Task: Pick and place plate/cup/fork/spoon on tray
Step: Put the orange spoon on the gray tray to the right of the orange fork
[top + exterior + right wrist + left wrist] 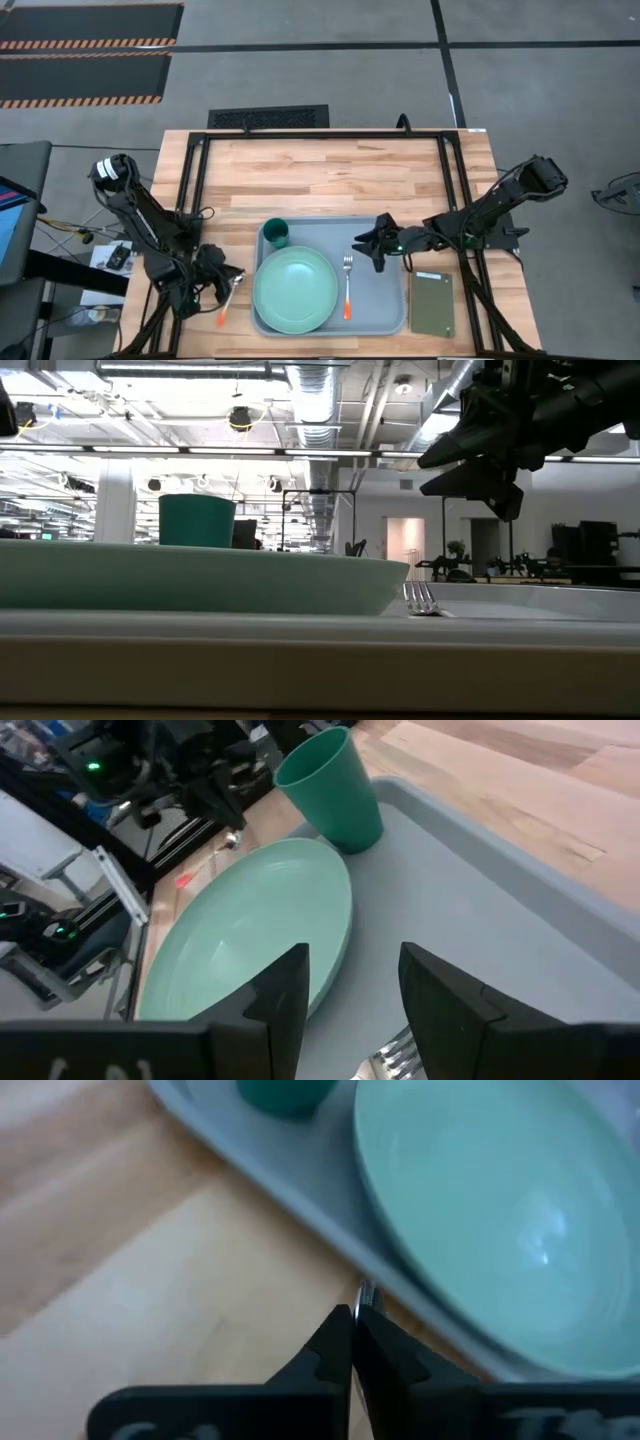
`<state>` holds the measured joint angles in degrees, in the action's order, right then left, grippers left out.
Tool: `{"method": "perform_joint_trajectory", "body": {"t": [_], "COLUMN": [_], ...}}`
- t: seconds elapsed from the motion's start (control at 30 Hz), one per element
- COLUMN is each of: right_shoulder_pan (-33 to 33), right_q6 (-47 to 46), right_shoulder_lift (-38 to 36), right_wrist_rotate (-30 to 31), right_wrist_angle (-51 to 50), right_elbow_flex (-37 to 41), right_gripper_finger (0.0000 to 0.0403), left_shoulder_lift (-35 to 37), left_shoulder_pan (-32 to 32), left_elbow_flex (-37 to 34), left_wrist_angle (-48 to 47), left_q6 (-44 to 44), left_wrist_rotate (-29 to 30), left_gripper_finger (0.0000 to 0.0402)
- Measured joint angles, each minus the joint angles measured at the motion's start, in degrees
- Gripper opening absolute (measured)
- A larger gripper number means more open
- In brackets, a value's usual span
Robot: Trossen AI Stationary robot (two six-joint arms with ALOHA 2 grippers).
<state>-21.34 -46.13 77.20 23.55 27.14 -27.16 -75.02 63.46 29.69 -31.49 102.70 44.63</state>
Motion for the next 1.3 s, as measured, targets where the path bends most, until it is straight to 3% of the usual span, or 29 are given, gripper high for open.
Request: {"method": "perform_joint_trajectory", "body": {"t": [0.17, 0.33, 0.5, 0.67, 0.8, 1.03, 1.13, 1.3], "right_shoulder_pan": [0.0, 0.0, 0.1, 0.5, 0.7, 2.1, 2.7, 2.8], "right_q6": [-1.6, -0.7, 1.6, 7.1, 11.7, 16.0, 16.7, 19.5], "right_shoulder_lift": [0.0, 0.0, 0.0, 1.0, 4.3, 12.1, 14.4, 16.8], "right_wrist_rotate": [2.1, 2.3, 3.1, 4.0, 4.1, 3.7, 3.5, 1.6], "right_wrist_angle": [1.2, 6.4, 9.0, 9.0, 8.3, 7.0, 5.8, 5.8], "right_elbow_flex": [0.0, 0.0, -1.1, -6.1, -11.9, -20.7, -23.5, -27.1], "right_gripper_finger": [0.0179, 0.0179, 0.0179, 0.0179, 0.0179, 0.0179, 0.0179, 0.0179], "left_shoulder_lift": [0.0, 0.0, 0.0, 0.0, 0.0, 0.0, 0.0, 0.0], "left_shoulder_pan": [0.0, -0.1, -3.2, -10.6, -17.5, -26.6, -28.5, -30.2], "left_elbow_flex": [4.6, 10.7, 15.8, 18.5, 18.8, 18.9, 18.9, 18.9], "left_wrist_angle": [-8.0, -13.9, -14.4, -7.9, 3.3, 25.8, 29.5, 29.7], "left_q6": [3.2, 3.5, -2.6, -18.6, -33.8, -60.3, -65.1, -66.1], "left_wrist_rotate": [4.5, 13.3, 19.1, 18.9, 18.2, 6.7, 3.8, 3.3], "left_gripper_finger": [0.0000, 0.0000, 0.0000, 0.0000, 0.0000, 0.0000, 0.0000, 0.0000]}}
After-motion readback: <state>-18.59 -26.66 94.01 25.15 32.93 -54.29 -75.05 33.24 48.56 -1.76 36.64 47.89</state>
